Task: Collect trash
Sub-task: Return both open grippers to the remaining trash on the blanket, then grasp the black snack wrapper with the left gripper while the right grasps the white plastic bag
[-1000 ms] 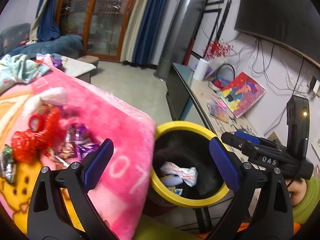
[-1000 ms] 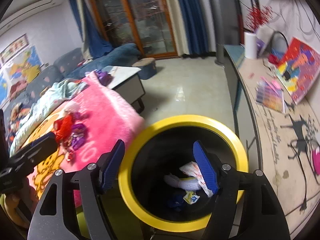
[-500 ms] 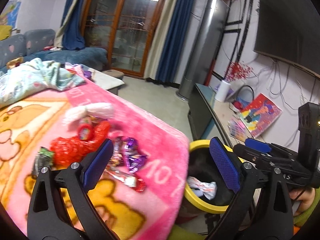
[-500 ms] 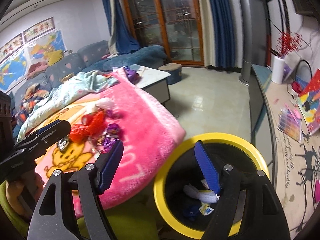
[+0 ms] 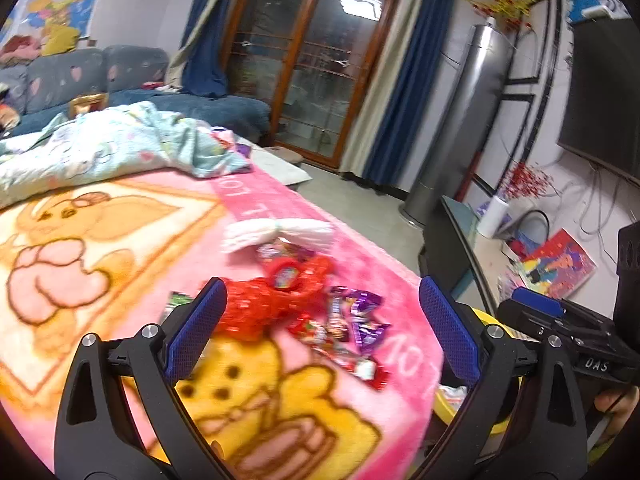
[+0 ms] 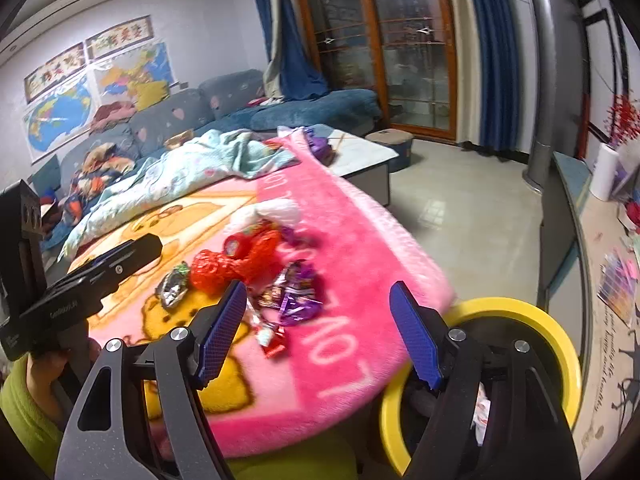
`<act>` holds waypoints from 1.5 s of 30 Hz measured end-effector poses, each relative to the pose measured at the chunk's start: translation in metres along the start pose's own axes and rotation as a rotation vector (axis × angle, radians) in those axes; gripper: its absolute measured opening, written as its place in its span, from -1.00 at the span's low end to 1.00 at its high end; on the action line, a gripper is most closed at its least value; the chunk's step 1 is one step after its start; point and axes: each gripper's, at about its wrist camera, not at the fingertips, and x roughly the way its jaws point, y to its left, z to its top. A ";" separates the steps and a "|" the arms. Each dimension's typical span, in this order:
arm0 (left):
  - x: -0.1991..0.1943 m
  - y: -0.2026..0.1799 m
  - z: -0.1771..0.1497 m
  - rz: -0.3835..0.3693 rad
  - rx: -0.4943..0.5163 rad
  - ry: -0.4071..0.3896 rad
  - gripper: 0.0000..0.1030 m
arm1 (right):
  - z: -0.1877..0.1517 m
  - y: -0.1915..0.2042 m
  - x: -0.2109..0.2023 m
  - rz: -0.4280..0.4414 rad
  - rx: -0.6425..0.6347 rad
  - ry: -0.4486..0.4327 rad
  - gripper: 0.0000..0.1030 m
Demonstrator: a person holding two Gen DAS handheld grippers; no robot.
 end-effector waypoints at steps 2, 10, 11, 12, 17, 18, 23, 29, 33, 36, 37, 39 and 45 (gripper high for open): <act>-0.002 0.010 0.002 0.014 -0.016 -0.003 0.72 | 0.003 0.006 0.006 0.013 -0.015 0.006 0.39; -0.005 0.046 0.002 0.066 -0.079 0.004 0.72 | 0.015 0.026 0.029 0.047 -0.039 0.028 0.39; -0.004 0.051 0.002 0.072 -0.085 0.006 0.72 | 0.017 0.028 0.033 0.049 -0.042 0.030 0.39; -0.004 0.057 0.001 0.080 -0.095 0.011 0.72 | 0.019 0.028 0.036 0.050 -0.043 0.030 0.39; 0.002 0.078 -0.004 0.110 -0.120 0.046 0.72 | 0.030 0.036 0.056 0.054 -0.057 0.029 0.39; 0.004 0.082 -0.005 0.112 -0.125 0.058 0.72 | 0.034 0.037 0.063 0.053 -0.062 0.031 0.39; 0.015 0.097 -0.010 0.116 -0.108 0.117 0.72 | 0.049 0.042 0.092 0.046 -0.083 0.038 0.39; 0.028 0.107 -0.019 0.115 -0.090 0.183 0.72 | 0.065 0.037 0.132 0.034 -0.083 0.078 0.38; 0.038 0.111 -0.025 0.092 -0.103 0.225 0.66 | 0.072 0.029 0.158 0.032 -0.061 0.124 0.38; 0.044 0.111 -0.028 0.076 -0.106 0.249 0.59 | 0.075 0.026 0.174 0.031 -0.069 0.146 0.38; 0.045 0.112 -0.030 0.070 -0.109 0.258 0.55 | 0.076 0.025 0.178 0.033 -0.072 0.154 0.38; 0.048 0.113 -0.031 0.064 -0.116 0.269 0.50 | 0.076 0.024 0.185 0.032 -0.080 0.161 0.37; 0.053 0.115 -0.035 0.060 -0.128 0.299 0.38 | 0.077 0.021 0.206 0.047 -0.083 0.190 0.16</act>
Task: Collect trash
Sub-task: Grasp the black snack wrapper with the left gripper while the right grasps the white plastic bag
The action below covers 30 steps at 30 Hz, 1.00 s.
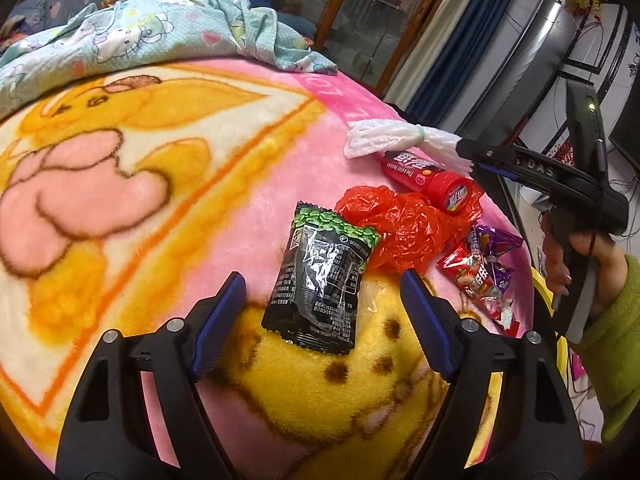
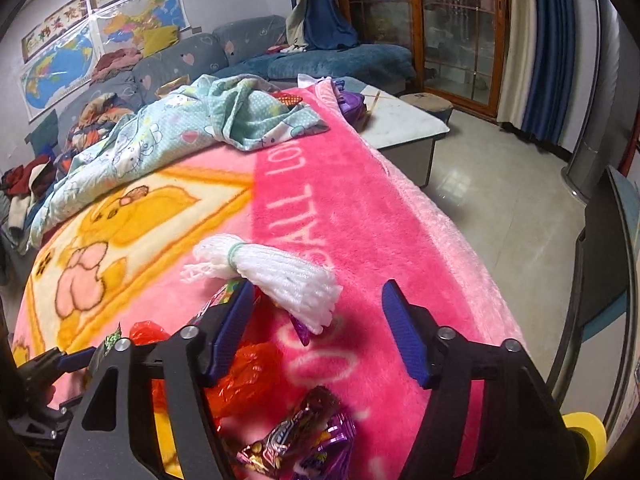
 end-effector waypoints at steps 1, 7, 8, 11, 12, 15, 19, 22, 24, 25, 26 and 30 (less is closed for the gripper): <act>0.001 0.000 0.000 0.001 0.002 0.002 0.37 | 0.000 0.000 0.002 0.008 0.002 0.005 0.07; 0.005 -0.002 -0.001 0.014 0.009 0.018 0.18 | -0.002 0.003 0.008 0.090 0.015 0.032 -0.69; 0.005 -0.002 -0.001 0.016 0.010 0.020 0.16 | -0.004 0.003 0.004 0.100 0.014 0.022 -0.70; 0.005 -0.002 -0.002 0.021 0.010 0.024 0.09 | -0.006 0.006 -0.005 0.117 0.016 0.006 -0.74; 0.005 -0.002 -0.002 0.023 0.010 0.024 0.01 | -0.007 0.007 -0.010 0.126 0.018 -0.002 -0.75; 0.006 -0.001 -0.003 0.032 0.006 0.033 -0.31 | -0.011 0.011 -0.023 0.138 0.019 -0.030 -0.75; 0.006 0.001 -0.004 0.027 -0.004 0.035 -0.40 | -0.017 0.015 -0.043 0.156 0.033 -0.061 -0.76; 0.003 0.005 -0.005 0.012 -0.025 0.025 -0.49 | -0.023 0.016 -0.056 0.164 0.042 -0.075 -0.76; -0.002 0.008 -0.005 0.002 -0.038 0.003 -0.55 | -0.026 0.016 -0.065 0.164 0.051 -0.088 -0.76; -0.005 0.008 -0.005 0.002 -0.039 -0.006 -0.58 | -0.028 0.016 -0.069 0.165 0.055 -0.096 -0.76; -0.007 0.007 -0.004 0.003 -0.038 -0.014 -0.59 | -0.030 0.015 -0.075 0.164 0.059 -0.106 -0.76; -0.019 0.003 -0.002 0.007 -0.030 -0.054 -0.60 | -0.037 0.015 -0.090 0.164 0.071 -0.130 -0.76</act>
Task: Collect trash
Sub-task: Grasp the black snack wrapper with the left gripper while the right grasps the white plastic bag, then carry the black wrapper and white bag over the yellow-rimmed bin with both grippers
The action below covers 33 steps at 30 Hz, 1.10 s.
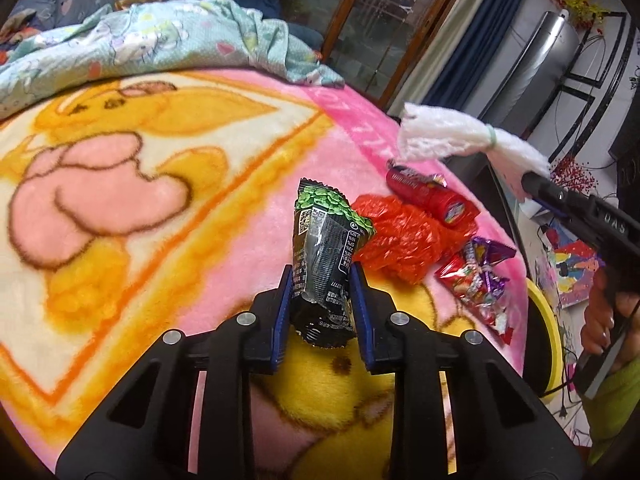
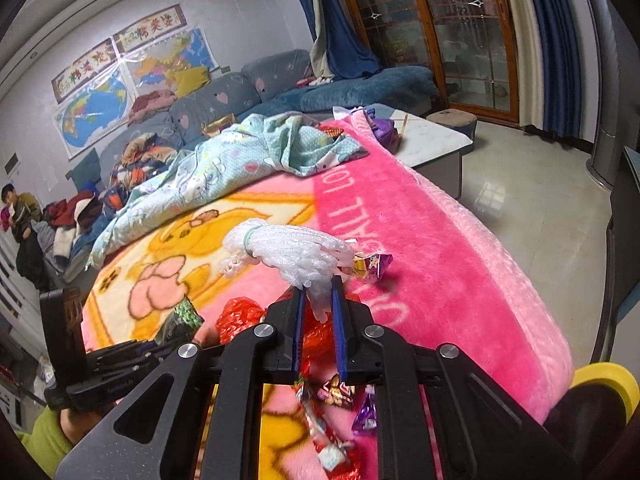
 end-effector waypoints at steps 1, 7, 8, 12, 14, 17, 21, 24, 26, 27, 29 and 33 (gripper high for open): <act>-0.003 -0.002 0.001 0.002 0.004 -0.010 -0.60 | -0.001 0.000 -0.004 0.002 0.003 -0.003 -0.76; -0.027 -0.019 0.008 -0.034 0.032 -0.068 -0.60 | -0.008 -0.004 -0.020 0.013 0.043 -0.012 -0.76; -0.029 -0.022 0.009 -0.038 0.035 -0.073 -0.60 | -0.009 -0.004 -0.022 0.013 0.043 -0.013 -0.76; -0.039 -0.032 0.011 -0.060 0.050 -0.098 -0.60 | -0.012 -0.005 -0.035 0.006 0.046 -0.026 -0.76; -0.042 -0.037 0.011 -0.066 0.059 -0.105 -0.60 | -0.013 -0.007 -0.041 0.001 0.048 -0.031 -0.76; -0.049 -0.045 0.009 -0.077 0.071 -0.119 -0.60 | -0.017 -0.007 -0.048 -0.009 0.048 -0.039 -0.76; -0.056 -0.054 0.009 -0.087 0.089 -0.134 -0.60 | -0.021 -0.009 -0.058 -0.026 0.045 -0.052 -0.76; -0.061 -0.062 0.008 -0.102 0.102 -0.143 -0.60 | -0.023 -0.009 -0.066 -0.039 0.041 -0.066 -0.76; -0.063 -0.067 0.008 -0.106 0.111 -0.150 -0.60 | -0.024 -0.010 -0.072 -0.049 0.040 -0.078 -0.76; -0.064 -0.070 0.007 -0.112 0.116 -0.152 -0.60 | -0.024 -0.010 -0.074 -0.051 0.039 -0.082 -0.76; -0.066 -0.075 0.007 -0.117 0.126 -0.156 -0.60 | -0.025 -0.012 -0.080 -0.057 0.041 -0.090 -0.76; -0.070 -0.084 0.005 -0.137 0.138 -0.167 -0.60 | -0.027 -0.014 -0.087 -0.075 0.039 -0.103 -0.76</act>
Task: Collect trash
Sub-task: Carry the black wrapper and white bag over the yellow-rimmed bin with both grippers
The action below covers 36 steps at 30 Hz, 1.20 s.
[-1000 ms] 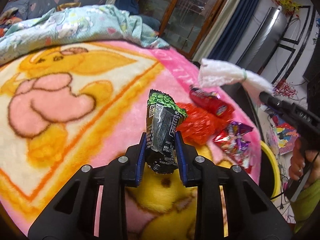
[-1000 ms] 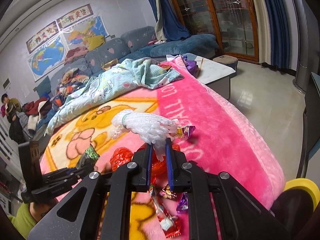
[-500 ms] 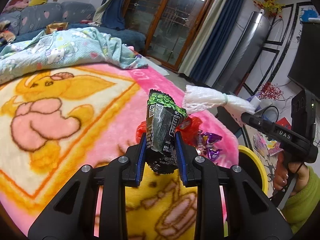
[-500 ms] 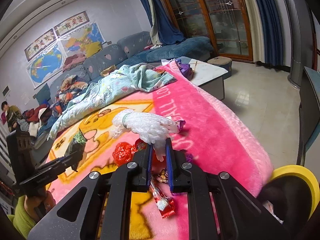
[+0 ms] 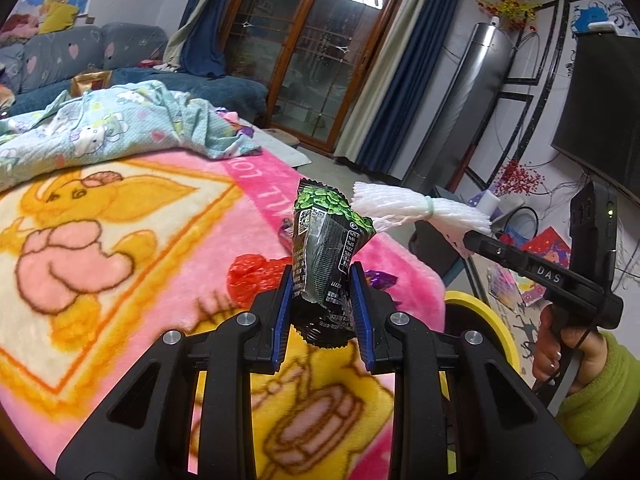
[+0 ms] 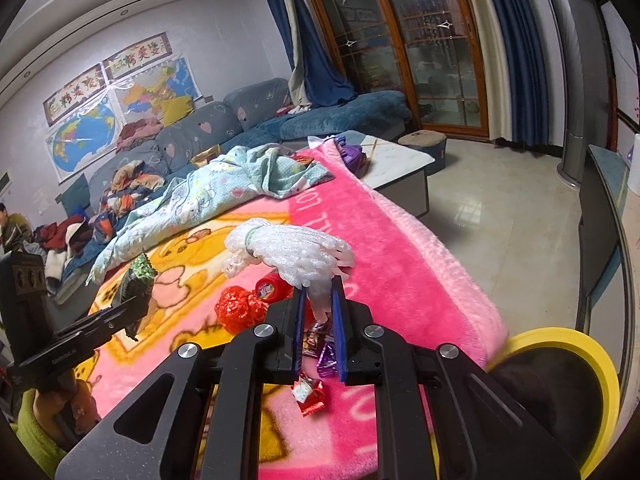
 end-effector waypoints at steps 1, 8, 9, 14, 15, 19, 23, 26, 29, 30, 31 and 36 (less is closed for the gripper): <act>0.000 -0.003 0.000 -0.006 0.003 -0.002 -0.60 | -0.001 -0.001 -0.003 -0.007 0.000 -0.004 -0.76; 0.000 -0.020 -0.002 -0.038 0.027 -0.008 -0.60 | -0.004 -0.009 -0.018 -0.048 0.011 -0.031 -0.76; 0.000 -0.022 -0.002 -0.040 0.032 -0.009 -0.60 | -0.004 -0.011 -0.020 -0.053 0.014 -0.035 -0.76; 0.002 -0.034 -0.005 -0.061 0.052 -0.012 -0.60 | -0.007 -0.023 -0.032 -0.092 0.041 -0.057 -0.76; 0.003 -0.038 -0.006 -0.066 0.057 -0.013 -0.60 | -0.007 -0.025 -0.033 -0.099 0.046 -0.059 -0.76; 0.006 -0.050 -0.009 -0.088 0.076 -0.008 -0.60 | -0.012 -0.038 -0.042 -0.140 0.074 -0.064 -0.76; 0.011 -0.063 -0.013 -0.113 0.095 0.003 -0.60 | -0.018 -0.052 -0.053 -0.187 0.093 -0.075 -0.76; 0.016 -0.075 -0.016 -0.130 0.115 0.014 -0.60 | -0.023 -0.064 -0.063 -0.222 0.113 -0.087 -0.76; 0.023 -0.088 -0.020 -0.148 0.139 0.027 -0.59 | -0.028 -0.074 -0.071 -0.257 0.123 -0.097 -0.76; 0.025 -0.091 -0.021 -0.152 0.145 0.031 -0.59 | -0.030 -0.077 -0.072 -0.266 0.127 -0.100 -0.76; 0.027 -0.095 -0.022 -0.158 0.150 0.037 -0.59 | -0.031 -0.080 -0.074 -0.278 0.132 -0.101 -0.76; 0.037 -0.112 -0.028 -0.188 0.181 0.064 -0.59 | -0.042 -0.100 -0.083 -0.327 0.160 -0.099 -0.76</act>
